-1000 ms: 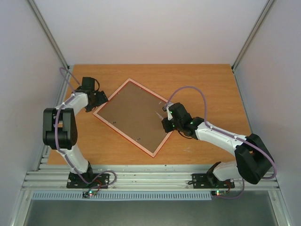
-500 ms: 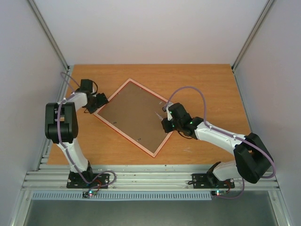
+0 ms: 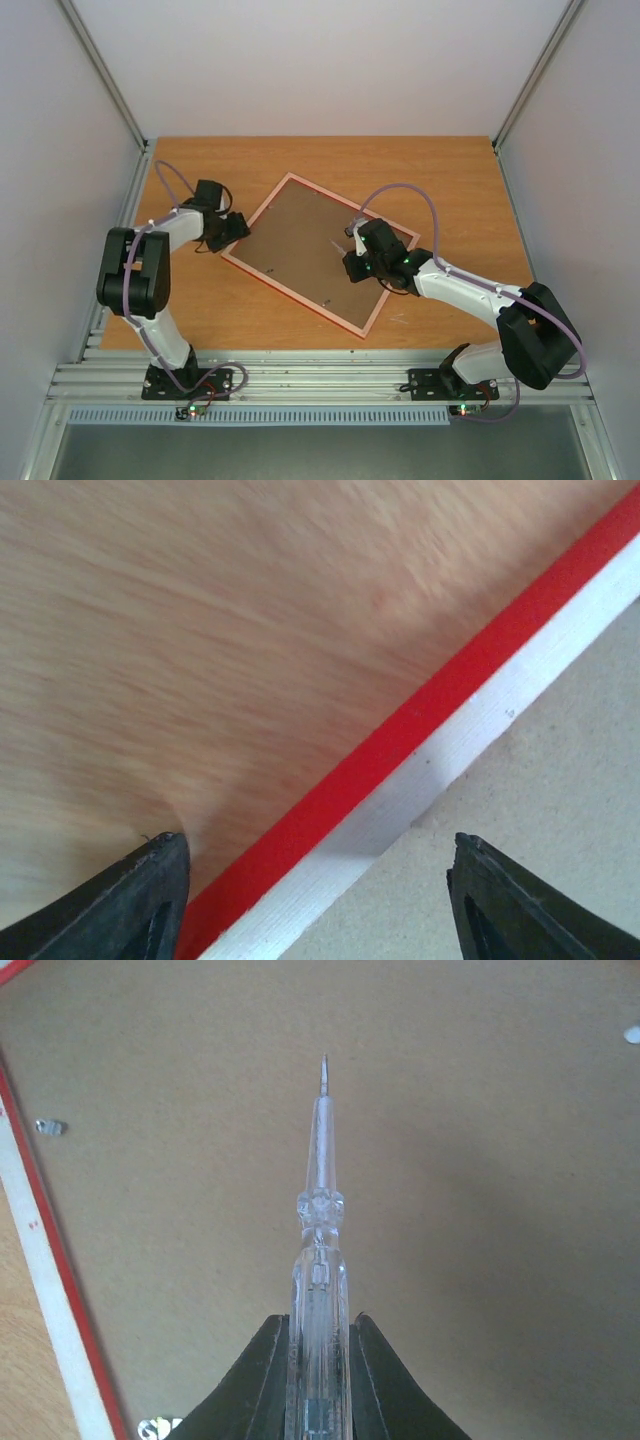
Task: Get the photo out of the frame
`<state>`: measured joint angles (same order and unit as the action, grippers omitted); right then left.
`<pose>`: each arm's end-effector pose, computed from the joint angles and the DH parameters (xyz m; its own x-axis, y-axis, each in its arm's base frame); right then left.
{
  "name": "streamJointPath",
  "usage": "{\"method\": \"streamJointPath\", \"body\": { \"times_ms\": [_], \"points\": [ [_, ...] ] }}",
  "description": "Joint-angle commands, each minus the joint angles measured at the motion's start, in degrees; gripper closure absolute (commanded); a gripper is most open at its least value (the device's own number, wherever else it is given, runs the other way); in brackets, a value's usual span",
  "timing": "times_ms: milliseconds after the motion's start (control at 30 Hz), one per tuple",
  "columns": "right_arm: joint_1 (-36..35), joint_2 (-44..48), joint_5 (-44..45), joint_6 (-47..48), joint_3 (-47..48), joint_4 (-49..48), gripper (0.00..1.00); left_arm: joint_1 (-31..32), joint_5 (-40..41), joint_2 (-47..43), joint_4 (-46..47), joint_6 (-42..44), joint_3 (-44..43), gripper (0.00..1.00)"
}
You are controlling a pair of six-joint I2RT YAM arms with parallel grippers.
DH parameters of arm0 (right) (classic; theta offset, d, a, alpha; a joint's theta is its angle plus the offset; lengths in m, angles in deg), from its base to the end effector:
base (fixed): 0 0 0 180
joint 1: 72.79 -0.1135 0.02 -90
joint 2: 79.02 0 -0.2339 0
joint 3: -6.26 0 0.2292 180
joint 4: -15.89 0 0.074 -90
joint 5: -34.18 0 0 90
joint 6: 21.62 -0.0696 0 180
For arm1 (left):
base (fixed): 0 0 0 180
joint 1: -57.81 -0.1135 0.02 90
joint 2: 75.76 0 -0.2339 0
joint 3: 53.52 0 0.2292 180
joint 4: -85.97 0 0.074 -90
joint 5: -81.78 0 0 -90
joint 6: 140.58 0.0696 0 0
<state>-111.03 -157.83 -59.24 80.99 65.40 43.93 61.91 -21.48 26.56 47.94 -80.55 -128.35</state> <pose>0.2228 0.1809 0.1597 -0.4252 -0.6126 -0.6663 -0.7606 0.6409 -0.1038 0.3300 -0.0397 0.1072 -0.8685 -0.4252 -0.2547 -0.3111 0.8677 -0.3878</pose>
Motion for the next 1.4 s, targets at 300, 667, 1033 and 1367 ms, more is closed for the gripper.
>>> {"method": "streamJointPath", "body": {
  "times_ms": [300,667,1033,1367],
  "points": [
    [0.2,-0.4,-0.3,-0.6,0.9,-1.2,0.99,9.5,7.4,-4.0,-10.3,1.8,4.3,0.44],
    [0.2,-1.1,-0.7,-0.7,1.0,-1.4,0.99,15.1,7.5,-7.8,-11.7,-0.9,8.8,0.63],
    [0.2,-1.2,-1.5,-0.8,1.1,-1.6,0.99,21.0,6.1,-15.2,-10.1,-11.7,18.2,0.77],
    [0.2,-1.4,-2.5,-1.1,1.1,-1.8,0.99,29.9,7.3,-20.8,-11.7,-16.9,22.1,0.77]
  ]
}}
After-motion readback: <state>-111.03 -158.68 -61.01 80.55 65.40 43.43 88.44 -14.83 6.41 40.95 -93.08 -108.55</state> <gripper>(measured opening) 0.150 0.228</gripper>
